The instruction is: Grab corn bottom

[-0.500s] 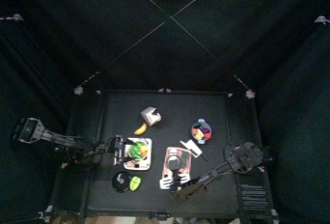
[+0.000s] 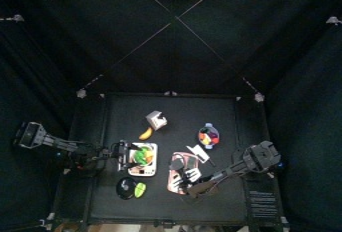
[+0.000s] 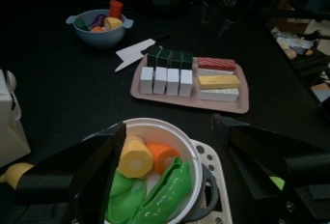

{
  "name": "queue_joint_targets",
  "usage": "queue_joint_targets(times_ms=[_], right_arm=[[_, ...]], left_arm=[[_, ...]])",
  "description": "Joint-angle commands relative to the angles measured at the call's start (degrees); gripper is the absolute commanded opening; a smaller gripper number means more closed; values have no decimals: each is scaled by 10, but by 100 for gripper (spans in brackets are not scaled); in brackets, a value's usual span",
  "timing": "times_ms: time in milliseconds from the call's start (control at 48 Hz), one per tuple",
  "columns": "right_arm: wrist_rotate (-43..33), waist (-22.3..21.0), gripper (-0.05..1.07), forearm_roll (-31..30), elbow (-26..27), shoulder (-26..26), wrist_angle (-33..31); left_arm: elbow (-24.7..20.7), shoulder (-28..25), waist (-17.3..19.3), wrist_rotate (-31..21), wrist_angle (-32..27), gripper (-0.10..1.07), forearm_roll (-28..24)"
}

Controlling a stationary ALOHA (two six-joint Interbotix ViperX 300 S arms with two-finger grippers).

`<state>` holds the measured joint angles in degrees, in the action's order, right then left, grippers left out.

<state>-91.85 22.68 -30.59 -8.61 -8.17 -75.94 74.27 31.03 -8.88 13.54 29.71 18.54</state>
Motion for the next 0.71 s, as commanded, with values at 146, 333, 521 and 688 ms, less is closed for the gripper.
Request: queue_joint_targets(times_ms=[146,333,521,688], right_arm=[[-4,-5,83,-33,-83,118,5],[-2,-35,83,-54,-185,216,73],[-1,-98,83,-57,-292,311,167],[4,-152,83,-104,-356,385,255]], left_arm=[[-8,0,-11,-1,4,103,-6],[-9,1,-26,-2,11,103,-5],[-11,2,-27,2,28,103,-6],[-11,10,-13,0,52,103,-4]])
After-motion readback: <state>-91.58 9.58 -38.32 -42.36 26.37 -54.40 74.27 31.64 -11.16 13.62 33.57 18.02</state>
